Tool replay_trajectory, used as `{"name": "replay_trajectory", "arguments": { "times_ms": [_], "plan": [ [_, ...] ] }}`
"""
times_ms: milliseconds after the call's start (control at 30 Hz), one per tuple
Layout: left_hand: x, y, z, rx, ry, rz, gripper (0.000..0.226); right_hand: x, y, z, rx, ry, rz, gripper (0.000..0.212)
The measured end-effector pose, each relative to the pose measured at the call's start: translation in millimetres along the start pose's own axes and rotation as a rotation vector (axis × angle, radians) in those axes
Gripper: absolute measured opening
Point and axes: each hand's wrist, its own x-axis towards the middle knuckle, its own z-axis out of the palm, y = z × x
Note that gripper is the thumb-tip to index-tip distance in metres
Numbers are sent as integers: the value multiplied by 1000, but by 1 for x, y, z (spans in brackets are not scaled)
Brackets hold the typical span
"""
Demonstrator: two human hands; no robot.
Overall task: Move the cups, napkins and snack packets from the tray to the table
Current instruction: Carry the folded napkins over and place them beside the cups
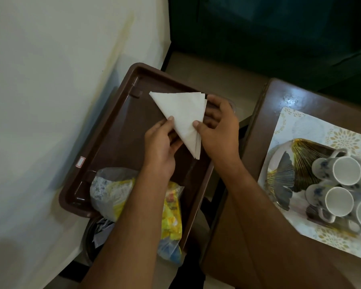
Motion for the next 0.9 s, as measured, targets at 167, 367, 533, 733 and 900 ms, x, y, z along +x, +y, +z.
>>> {"name": "replay_trajectory", "arguments": {
  "times_ms": [167,367,533,733,900],
  "plan": [
    [-16,-8,6,16,-21,13,22,-14,3,-16,95,6,62,68],
    [-45,-33,25,100,-112,11,22,-27,12,-49,159,75,93,48],
    [-72,-63,52,125,-85,-9,34,-44,26,-92,132,159,72,46],
    [-105,-104,92,256,-110,1,23,-67,46,-154,191,245,33,41],
    [-132,-145,127,325,-136,25,26,-81,63,-208,176,350,0,28]
  ]
}}
